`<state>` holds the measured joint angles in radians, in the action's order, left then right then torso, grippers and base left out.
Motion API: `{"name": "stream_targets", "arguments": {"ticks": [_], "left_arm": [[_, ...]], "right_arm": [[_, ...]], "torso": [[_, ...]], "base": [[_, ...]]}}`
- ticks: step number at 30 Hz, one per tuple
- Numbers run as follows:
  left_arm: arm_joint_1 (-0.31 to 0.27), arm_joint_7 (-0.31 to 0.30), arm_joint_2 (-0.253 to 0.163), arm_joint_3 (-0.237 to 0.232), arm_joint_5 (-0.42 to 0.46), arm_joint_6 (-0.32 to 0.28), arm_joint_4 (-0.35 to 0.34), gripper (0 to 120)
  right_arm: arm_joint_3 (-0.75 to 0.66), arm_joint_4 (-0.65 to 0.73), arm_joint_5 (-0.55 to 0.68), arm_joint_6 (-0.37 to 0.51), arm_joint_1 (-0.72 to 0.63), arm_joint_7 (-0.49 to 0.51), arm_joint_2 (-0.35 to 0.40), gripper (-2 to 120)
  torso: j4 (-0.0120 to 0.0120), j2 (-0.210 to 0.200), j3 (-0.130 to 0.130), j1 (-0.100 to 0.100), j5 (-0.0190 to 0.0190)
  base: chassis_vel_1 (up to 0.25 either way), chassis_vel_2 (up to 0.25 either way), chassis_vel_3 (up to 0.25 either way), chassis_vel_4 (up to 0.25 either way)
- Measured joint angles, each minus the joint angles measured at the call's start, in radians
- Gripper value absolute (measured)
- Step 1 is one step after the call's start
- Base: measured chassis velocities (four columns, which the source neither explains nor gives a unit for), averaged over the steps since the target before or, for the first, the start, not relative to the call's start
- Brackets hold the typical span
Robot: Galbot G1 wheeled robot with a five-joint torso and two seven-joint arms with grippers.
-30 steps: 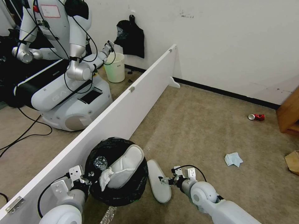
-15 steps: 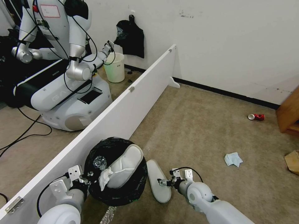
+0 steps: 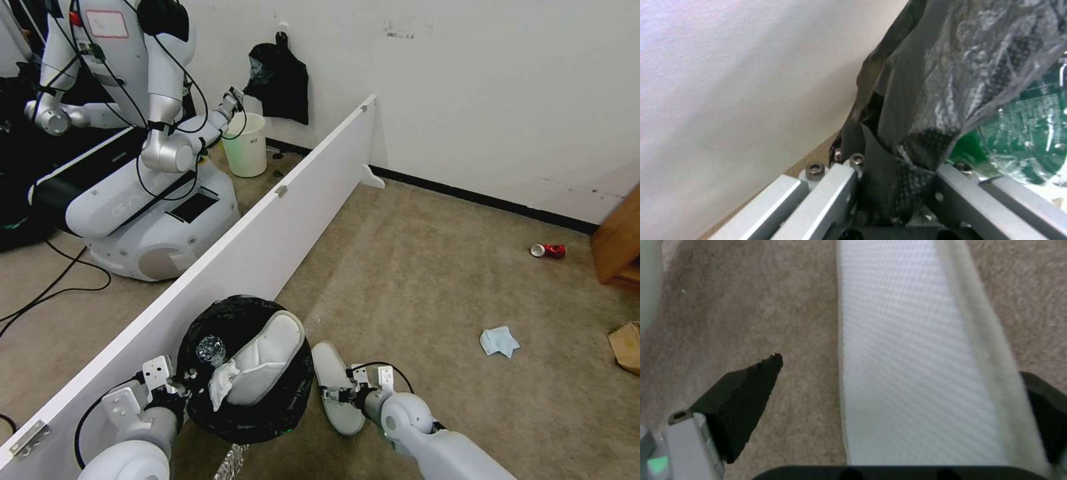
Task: Pick up the trash bin, then pick up the garbage from the floor and place it into the trash bin.
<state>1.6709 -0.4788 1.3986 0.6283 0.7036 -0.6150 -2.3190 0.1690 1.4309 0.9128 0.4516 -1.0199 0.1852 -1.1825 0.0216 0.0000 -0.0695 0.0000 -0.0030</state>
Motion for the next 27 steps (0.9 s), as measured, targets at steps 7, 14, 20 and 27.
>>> {"name": "stream_targets", "arguments": {"ticks": [7, 14, 20, 27], "left_arm": [[0.003, 0.0, 0.003, 0.003, -0.004, 0.0, -0.002, 0], [-0.001, 0.001, 0.007, -0.001, -0.012, 0.002, 0.001, 0], [-0.002, 0.006, 0.011, -0.005, -0.02, 0.006, 0.007, 0], [-0.005, 0.007, 0.008, -0.005, -0.02, 0.006, 0.007, 0]], "right_arm": [[0.001, -0.007, -0.016, -0.009, -0.004, -0.008, -0.008, 100], [-0.007, -0.005, -0.038, -0.016, -0.013, -0.011, 0.012, 100], [-0.009, -0.005, -0.059, -0.018, -0.016, -0.015, 0.016, 89], [-0.001, -0.014, -0.062, -0.02, -0.009, -0.016, 0.006, 62]], "torso": [[0.0, 0.0, 0.0, 0.0, 0.0001], [-0.0002, 0.0, 0.0, 0.0, 0.0003], [-0.0001, 0.0, 0.0, 0.0, 0.0002], [-0.0001, 0.0, 0.0, 0.0, 0.0001]], "base": [[0.0, 0.0, 0.0, 0.0], [0.0, 0.0, 0.0, 0.0], [0.0, 0.0, 0.0, 0.0], [0.0, 0.0, 0.0, 0.0]]}}
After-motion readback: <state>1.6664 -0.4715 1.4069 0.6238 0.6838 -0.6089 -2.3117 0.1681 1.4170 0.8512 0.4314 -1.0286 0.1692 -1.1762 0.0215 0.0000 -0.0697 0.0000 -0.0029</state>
